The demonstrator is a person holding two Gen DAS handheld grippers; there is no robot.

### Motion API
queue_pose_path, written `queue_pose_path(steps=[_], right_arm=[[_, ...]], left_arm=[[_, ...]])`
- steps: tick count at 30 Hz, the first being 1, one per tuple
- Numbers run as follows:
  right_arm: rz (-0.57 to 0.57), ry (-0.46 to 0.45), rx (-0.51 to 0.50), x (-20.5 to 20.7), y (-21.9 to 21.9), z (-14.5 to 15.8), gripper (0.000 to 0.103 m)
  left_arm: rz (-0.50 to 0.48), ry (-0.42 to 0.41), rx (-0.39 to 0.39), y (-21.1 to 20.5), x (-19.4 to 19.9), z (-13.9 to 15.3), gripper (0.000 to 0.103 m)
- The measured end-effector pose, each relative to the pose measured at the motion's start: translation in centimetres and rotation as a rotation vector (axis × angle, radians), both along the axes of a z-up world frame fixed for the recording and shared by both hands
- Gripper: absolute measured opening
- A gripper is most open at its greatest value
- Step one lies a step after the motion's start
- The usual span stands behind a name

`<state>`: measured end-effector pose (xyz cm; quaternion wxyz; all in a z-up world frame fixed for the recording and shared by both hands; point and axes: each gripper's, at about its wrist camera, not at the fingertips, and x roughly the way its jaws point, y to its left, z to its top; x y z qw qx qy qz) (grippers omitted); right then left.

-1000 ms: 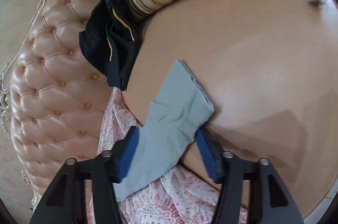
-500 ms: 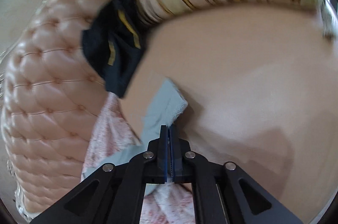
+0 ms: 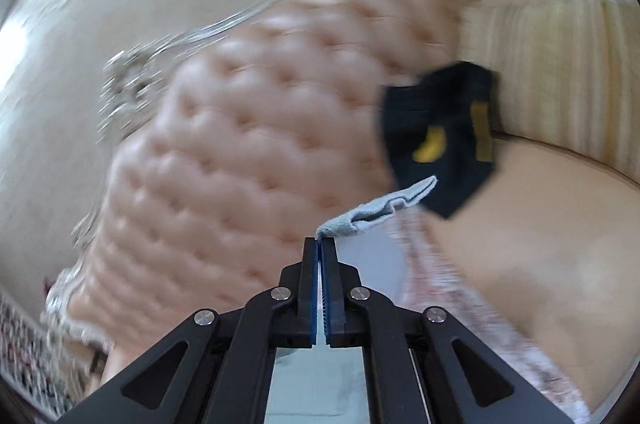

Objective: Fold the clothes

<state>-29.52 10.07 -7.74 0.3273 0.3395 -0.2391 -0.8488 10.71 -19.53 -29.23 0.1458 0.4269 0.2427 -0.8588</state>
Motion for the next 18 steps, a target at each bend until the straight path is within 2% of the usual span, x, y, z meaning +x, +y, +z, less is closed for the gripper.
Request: queue_pose_path(steps=[1,3,6,9,12,16,18], right_arm=[[0.041,0.001,-0.002,0.7,-1.9,0.6,0.001],[0.121,0.001,-0.004,2.0,-5.9,1.6,0.001],[0.229,-0.012,0.04,4.0,-12.5,1.2,0.001],[0.307,-0.045,0.096,6.1,-18.7,-1.2,0.001],[0.362,-0.084,0.15,8.4,-24.2,-5.0,0.001],[0.404,-0.144,0.189,11.0,-29.4,-10.2,0.001],[0.42,-0.188,0.191,12.0,-31.4,-12.9,0.001]], left_arm=[[-0.021,-0.006,-0.012,0.5,0.0,-0.3,0.041],[-0.052,-0.02,-0.027,1.3,-0.1,-1.0,0.041],[-0.021,0.003,0.004,1.3,0.0,-1.5,0.041],[-0.011,0.027,0.024,1.0,0.2,-1.4,0.041],[-0.013,0.04,0.045,0.7,0.3,-1.5,0.041],[-0.005,0.067,0.094,0.2,0.5,-1.4,0.041],[0.006,0.115,0.118,-0.4,0.4,-0.7,0.041]])
